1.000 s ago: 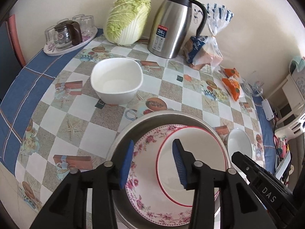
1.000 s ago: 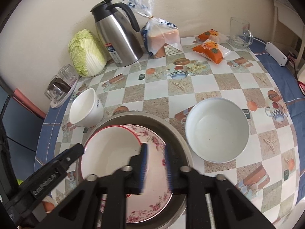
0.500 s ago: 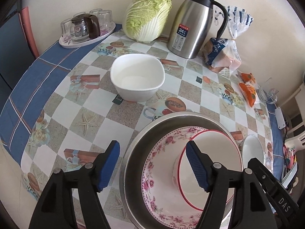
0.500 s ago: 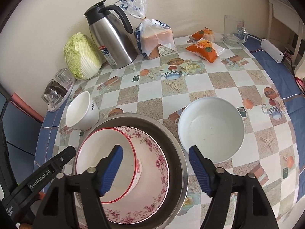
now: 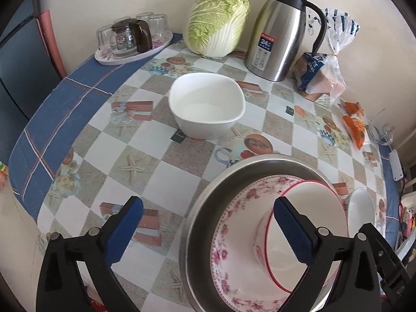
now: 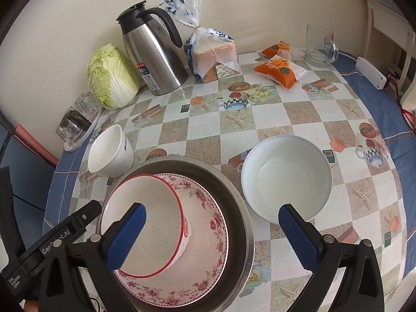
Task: Organize plates and bowls
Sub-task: 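Open both tools and withdraw them from the bowl rim, then move both tools toward the white square bowl beside the cabbage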
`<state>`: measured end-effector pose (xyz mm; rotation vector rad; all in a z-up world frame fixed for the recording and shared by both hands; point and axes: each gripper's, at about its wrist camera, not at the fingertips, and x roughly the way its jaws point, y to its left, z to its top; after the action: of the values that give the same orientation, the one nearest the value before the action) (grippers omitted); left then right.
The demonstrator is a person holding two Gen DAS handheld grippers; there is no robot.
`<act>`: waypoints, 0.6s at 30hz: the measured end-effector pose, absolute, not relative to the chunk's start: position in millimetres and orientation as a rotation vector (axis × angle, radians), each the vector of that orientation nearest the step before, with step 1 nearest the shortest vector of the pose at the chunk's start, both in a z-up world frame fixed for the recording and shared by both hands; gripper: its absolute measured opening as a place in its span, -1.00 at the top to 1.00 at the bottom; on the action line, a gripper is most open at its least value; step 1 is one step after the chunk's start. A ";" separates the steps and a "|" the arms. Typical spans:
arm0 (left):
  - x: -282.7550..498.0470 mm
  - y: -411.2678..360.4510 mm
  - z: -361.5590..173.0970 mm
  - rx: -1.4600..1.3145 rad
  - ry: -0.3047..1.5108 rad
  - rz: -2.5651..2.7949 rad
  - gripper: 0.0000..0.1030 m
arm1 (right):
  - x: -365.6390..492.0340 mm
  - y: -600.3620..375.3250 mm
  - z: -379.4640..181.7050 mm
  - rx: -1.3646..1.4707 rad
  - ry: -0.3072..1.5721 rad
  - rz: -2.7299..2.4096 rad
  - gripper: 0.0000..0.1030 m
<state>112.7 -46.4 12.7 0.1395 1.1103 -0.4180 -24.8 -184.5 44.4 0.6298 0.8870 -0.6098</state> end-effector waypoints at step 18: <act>127.6 -39.1 20.4 0.208 1.017 -0.319 -0.95 | -24.8 -178.9 57.6 0.561 0.783 -0.650 -1.00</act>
<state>127.6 -39.1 20.4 0.2079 1.0172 -0.3191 -24.8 -178.9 57.6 0.5610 0.7834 -0.6501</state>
